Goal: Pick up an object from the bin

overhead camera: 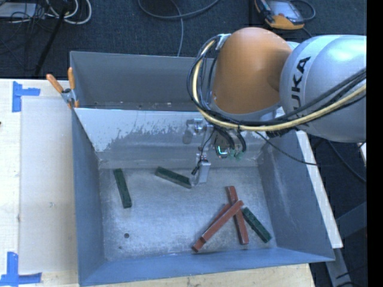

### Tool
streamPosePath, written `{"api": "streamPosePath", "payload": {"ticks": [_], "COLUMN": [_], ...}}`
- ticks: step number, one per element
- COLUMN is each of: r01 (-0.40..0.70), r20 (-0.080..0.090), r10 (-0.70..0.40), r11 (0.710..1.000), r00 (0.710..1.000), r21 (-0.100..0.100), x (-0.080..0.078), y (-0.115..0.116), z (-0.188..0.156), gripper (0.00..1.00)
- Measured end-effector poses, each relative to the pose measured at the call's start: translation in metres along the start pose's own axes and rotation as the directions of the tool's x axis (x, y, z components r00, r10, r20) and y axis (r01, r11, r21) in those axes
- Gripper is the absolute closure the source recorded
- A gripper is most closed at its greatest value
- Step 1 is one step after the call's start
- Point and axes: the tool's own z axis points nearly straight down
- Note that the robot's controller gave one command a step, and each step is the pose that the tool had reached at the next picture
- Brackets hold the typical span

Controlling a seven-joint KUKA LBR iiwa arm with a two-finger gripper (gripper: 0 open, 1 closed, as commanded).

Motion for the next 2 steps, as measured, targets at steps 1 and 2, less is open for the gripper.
{"api": "streamPosePath", "payload": {"ticks": [1,2], "r01": [-0.382,-0.303], "r20": [0.003,-0.002], "r10": [0.382,0.303], "r11": [0.924,0.953], "r00": [0.924,0.953], "r21": [0.001,0.000], "x": [0.006,0.007], "y": [-0.073,-0.057], "z": [0.040,0.161], "gripper": [0.00,0.00]}}
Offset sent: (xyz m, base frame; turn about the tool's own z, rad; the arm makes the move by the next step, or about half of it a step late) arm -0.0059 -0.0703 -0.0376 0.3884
